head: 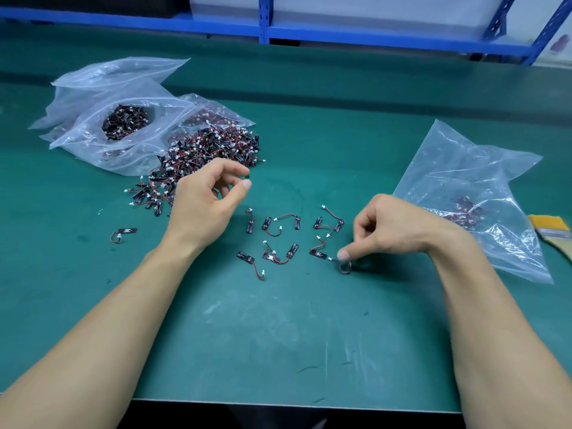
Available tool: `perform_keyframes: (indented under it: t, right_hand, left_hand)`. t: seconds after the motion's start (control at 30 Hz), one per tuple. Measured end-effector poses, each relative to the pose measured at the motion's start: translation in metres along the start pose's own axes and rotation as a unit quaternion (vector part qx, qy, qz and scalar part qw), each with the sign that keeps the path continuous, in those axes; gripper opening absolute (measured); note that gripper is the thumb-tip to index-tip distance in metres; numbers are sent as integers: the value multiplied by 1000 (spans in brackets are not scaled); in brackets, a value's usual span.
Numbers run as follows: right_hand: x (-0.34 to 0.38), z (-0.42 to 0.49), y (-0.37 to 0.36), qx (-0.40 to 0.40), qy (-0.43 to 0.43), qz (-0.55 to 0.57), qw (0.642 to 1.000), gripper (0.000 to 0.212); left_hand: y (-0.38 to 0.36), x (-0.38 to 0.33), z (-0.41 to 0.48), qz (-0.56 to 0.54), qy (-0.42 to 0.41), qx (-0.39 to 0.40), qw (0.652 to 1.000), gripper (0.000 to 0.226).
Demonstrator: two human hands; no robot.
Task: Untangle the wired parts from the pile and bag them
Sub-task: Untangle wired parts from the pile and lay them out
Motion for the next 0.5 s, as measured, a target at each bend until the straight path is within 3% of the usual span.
perform_keyframes:
  t: [0.07,0.17,0.3,0.5]
  right_hand:
    - [9,2,6,-43,41,23,998,38]
    - [34,4,4,-78,113,17,990,10]
    - [41,10,-8,-77,125,-37,988,9]
    - [45,11,-22,-30,137,-4,990,13]
  left_hand:
    - [2,3,1,5,5,-5,1000,19]
    - [2,7,2,14,11,-5,1000,18]
    - [0,10,2,28,16,1,999,15]
    - [-2,13,2,38,18,11,999,15]
Point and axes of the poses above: each hand's wrist, its own z-axis towards the middle knuckle, its own y-axis out of the back of the hand, x = y × z, the point moved 10 cm from there along z, towards the middle knuckle, and after that the axes turned 2 degrees about -z, right-handed, at the moved point
